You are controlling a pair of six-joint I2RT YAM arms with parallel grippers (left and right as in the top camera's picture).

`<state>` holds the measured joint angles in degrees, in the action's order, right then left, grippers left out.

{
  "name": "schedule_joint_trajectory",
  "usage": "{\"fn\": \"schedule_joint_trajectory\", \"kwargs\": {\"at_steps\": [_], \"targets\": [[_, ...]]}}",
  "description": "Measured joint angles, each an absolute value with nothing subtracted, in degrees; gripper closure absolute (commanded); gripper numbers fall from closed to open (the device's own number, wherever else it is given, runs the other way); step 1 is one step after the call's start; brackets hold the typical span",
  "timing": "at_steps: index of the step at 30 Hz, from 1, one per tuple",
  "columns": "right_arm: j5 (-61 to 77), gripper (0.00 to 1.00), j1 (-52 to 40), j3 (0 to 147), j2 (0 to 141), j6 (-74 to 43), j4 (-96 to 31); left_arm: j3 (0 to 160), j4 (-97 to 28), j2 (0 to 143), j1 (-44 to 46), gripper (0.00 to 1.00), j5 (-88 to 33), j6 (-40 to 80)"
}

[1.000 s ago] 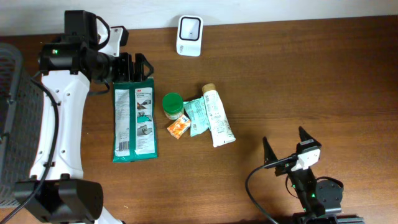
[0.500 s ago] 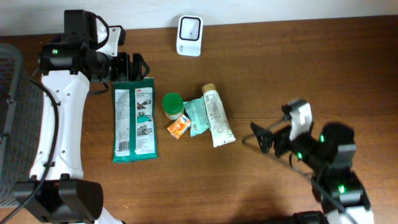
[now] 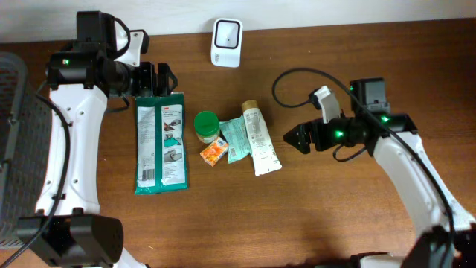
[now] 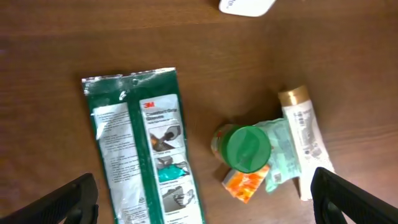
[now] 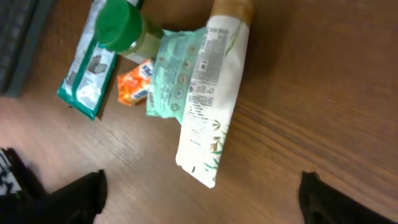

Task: Scan the item barcode
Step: 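Reach the right gripper to the white tube and grasp it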

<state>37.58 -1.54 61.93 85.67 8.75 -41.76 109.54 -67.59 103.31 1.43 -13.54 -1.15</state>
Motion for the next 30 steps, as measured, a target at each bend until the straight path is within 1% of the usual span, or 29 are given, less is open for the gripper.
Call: {"fn": "schedule_joint_trajectory", "kwargs": {"at_steps": [4,7,10,16,17,19,21,22,24,30], "targets": [[38.1,0.11,-1.5,62.0,92.6,5.1,-40.8,109.5,-67.7,103.3,1.1,0.01,-11.8,-1.2],[39.9,0.13,-1.6,62.0,100.5,1.8,-37.2,109.5,-67.9,103.3,-0.2,0.01,-11.2,-1.2],[41.9,0.13,-2.0,62.0,104.6,0.6,-33.7,109.5,-68.0,103.3,-0.5,0.01,-10.8,-1.2],[44.5,0.13,-7.4,62.4,110.3,-4.8,-27.7,109.5,-68.0,103.3,-0.5,0.01,-10.8,-1.2],[44.9,0.15,-8.3,62.7,110.7,-6.0,-27.0,109.5,-68.0,103.3,-0.5,0.01,-10.8,-1.2],[46.2,0.21,-9.7,63.2,111.9,-8.4,-25.6,109.5,-68.1,103.3,-0.5,0.01,-10.8,-1.2],[47.2,0.34,-10.5,63.7,112.9,-10.8,-24.6,109.5,-68.1,103.3,-0.5,0.01,-10.8,-1.2],[47.9,0.38,-10.5,63.7,113.6,-11.8,-24.2,109.5,-68.1,103.3,-0.5,0.01,-10.8,-1.2],[48.2,0.41,-10.4,63.8,114.5,-13.6,-23.9,109.5,-68.1,103.3,-0.6,0.01,-10.8,-1.2],[48.1,0.42,-11.8,63.9,114.9,-15.7,-23.5,109.5,-69.3,104.9,-0.8,0.01,-10.9,-1.1]]}}
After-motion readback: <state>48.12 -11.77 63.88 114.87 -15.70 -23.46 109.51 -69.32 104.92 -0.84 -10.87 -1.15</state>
